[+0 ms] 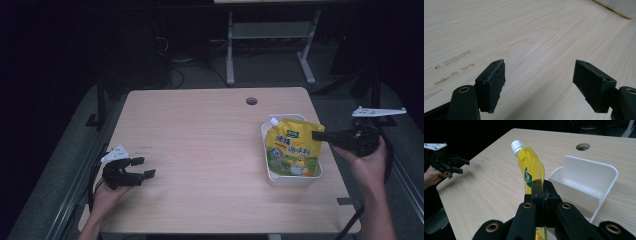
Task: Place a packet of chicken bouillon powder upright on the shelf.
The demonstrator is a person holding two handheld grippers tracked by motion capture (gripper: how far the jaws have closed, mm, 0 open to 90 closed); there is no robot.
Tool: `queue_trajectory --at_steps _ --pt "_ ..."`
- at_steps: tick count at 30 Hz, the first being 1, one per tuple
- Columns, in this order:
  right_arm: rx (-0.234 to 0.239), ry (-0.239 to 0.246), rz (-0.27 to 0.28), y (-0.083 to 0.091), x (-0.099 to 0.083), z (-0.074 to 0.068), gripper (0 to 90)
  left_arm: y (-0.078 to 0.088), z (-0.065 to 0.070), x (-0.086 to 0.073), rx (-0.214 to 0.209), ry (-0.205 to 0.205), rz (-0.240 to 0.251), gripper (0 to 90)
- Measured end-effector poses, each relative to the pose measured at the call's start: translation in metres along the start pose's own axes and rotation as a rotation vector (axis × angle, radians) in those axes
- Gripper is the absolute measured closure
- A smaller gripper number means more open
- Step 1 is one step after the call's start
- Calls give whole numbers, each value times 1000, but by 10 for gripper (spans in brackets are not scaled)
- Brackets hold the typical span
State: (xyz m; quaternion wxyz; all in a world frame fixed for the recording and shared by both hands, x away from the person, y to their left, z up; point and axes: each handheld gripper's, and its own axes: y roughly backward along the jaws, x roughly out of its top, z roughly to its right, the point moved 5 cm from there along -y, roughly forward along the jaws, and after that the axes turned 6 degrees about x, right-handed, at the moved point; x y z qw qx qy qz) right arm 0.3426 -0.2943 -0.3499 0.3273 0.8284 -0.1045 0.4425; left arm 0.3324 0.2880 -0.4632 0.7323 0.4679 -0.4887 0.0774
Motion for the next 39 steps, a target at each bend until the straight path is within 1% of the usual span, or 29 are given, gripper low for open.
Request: queue_trajectory --at_steps 8,10,11,13,16,17,19,20,21,22,23,26,28,29,31,32,33,36,39 --pt "0 -28 31 6 -11 8 894 -1 0 0 -2 2 -1 252" --pt "2 -40 48 7 -15 9 885 -1 1 0 -3 1 -1 251" --pt "-1 -43 48 8 -15 10 856 -1 1 0 -3 1 -1 251" --pt "-9 -45 51 8 -14 10 765 -1 1 0 -4 3 -1 252" --pt "-15 -31 71 8 -7 5 675 -1 1 0 -4 3 -1 251" --pt "-15 -27 78 9 -3 3 657 -1 1 0 -4 3 -2 251" --pt "-17 -10 84 10 4 -1 638 -1 0 0 -4 3 -1 251" --pt "-17 -10 84 10 4 -1 638 -1 0 0 -4 3 -1 251" --pt "-21 6 84 11 13 -6 623 -1 1 0 -4 4 2 251" --pt "-21 6 84 11 13 -6 623 0 1 0 -4 5 3 251" --pt "-28 16 65 9 17 -10 608 0 0 0 -4 7 4 251" --pt "-36 29 56 8 21 -12 597 0 1 0 -6 9 5 251" --pt "-37 25 59 8 22 -12 593 0 1 0 -6 10 6 251" --pt "-44 27 70 9 25 -12 589 0 0 0 -6 8 5 251" --pt "-37 30 92 11 29 -12 588 0 0 0 -7 7 4 251" --pt "-37 30 92 11 29 -12 588 0 0 0 -7 7 4 251" --pt "-33 34 97 10 32 -15 588 0 0 0 -6 7 4 251" --pt "-17 50 90 7 36 -21 589 0 0 0 -7 5 2 251" --pt "-14 59 70 2 37 -24 589 0 1 0 -8 0 2 251"
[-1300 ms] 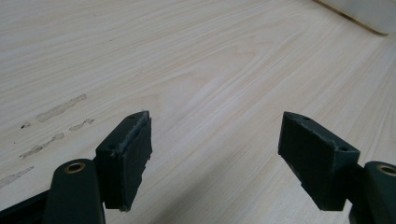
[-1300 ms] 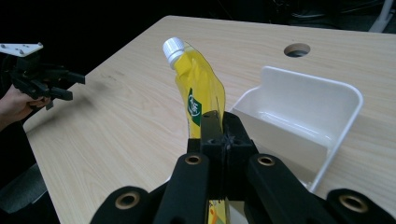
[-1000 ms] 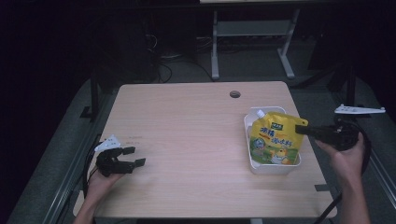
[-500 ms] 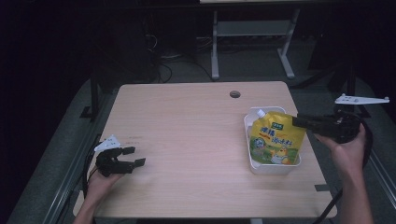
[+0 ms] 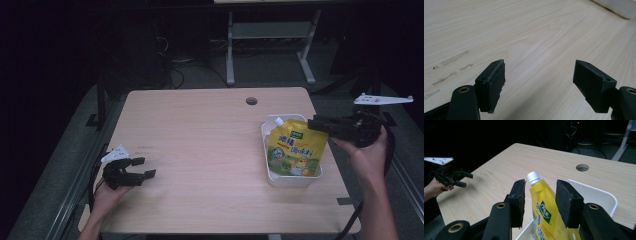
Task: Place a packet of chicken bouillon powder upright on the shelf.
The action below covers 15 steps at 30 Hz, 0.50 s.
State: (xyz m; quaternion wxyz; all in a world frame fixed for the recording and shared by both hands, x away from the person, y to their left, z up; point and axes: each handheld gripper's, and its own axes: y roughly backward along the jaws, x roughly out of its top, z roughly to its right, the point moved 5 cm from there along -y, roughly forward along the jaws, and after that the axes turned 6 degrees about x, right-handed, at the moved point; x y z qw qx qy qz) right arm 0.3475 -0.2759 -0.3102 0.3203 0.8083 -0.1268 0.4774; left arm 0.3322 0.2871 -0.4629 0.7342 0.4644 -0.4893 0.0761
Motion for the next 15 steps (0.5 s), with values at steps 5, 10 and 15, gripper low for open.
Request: queue_trajectory --at_steps 5,10,15 --pt "-11 -3 -14 -3 0 1 590 1 -1 0 1 5 5 251" --pt "-12 -3 -17 -4 -1 2 591 1 -1 0 1 6 5 251" --pt "-16 -2 -18 -3 -1 2 590 1 -1 0 1 5 4 252"
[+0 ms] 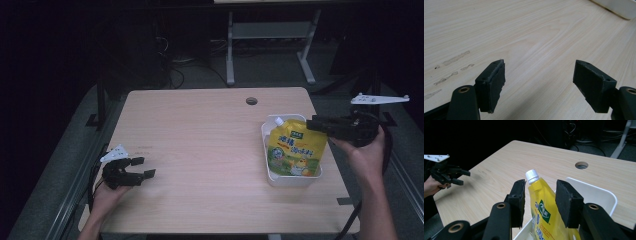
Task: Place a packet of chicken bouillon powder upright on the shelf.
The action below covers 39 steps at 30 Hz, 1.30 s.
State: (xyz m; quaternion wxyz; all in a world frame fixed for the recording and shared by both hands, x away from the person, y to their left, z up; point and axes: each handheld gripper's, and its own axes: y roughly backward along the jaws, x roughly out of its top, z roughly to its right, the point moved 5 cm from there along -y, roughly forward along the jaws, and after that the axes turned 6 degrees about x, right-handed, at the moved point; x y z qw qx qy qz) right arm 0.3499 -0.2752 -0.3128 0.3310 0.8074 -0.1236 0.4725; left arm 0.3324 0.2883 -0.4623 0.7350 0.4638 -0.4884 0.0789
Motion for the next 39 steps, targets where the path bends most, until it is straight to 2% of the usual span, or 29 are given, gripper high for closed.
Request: queue_trajectory --at_steps 9,16,24,26,27,39 --pt "12 -1 6 0 -1 -2 590 0 0 0 0 0 -1 252" --pt "54 28 -4 -12 0 -17 576 0 0 0 -3 2 0 251" --pt "128 90 -59 -43 0 -55 537 1 0 0 -2 -2 0 252" --pt "135 99 -69 -48 -1 -59 531 1 0 0 -3 -2 -1 251" --pt "156 109 -82 -57 -3 -66 518 1 0 0 -3 -2 0 251" --pt "259 139 -186 -116 -22 -106 470 2 0 0 -3 2 4 251"
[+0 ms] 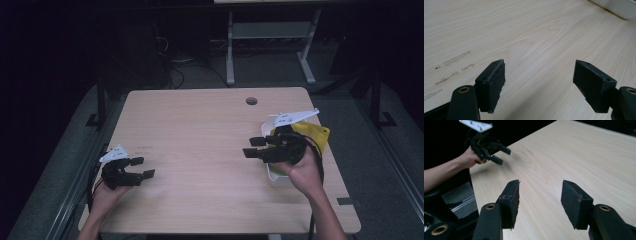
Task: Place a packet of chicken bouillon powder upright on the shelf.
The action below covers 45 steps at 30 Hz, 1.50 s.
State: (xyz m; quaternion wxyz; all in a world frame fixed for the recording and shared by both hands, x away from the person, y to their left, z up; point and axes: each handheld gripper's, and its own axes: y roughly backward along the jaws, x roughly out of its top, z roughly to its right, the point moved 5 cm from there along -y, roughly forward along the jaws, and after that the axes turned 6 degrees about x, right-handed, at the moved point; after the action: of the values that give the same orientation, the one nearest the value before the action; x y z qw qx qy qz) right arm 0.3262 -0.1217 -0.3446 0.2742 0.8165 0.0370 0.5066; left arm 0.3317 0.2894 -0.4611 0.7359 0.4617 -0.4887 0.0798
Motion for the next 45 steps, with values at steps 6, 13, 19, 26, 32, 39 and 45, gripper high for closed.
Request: queue_trajectory --at_steps 6,13,19,26,32,39,45 --pt "33 6 -30 -22 -2 -7 453 1 -1 0 -2 -3 -3 251" --pt "69 8 -44 -41 -5 -13 442 0 0 0 -3 -1 -1 251" --pt "102 4 -56 -57 -9 -16 427 0 0 -1 -4 -4 -4 251" --pt "143 3 -78 -79 -16 -23 415 -1 1 -1 -4 -7 -8 251" --pt "180 -1 -96 -97 -25 -27 410 -1 1 -2 -3 -14 -15 250" --pt "221 -17 -116 -116 -37 -31 395 -1 1 -2 -2 -19 -18 249" --pt "257 -19 -133 -132 -52 -37 389 -5 5 -5 -5 -26 -33 250"
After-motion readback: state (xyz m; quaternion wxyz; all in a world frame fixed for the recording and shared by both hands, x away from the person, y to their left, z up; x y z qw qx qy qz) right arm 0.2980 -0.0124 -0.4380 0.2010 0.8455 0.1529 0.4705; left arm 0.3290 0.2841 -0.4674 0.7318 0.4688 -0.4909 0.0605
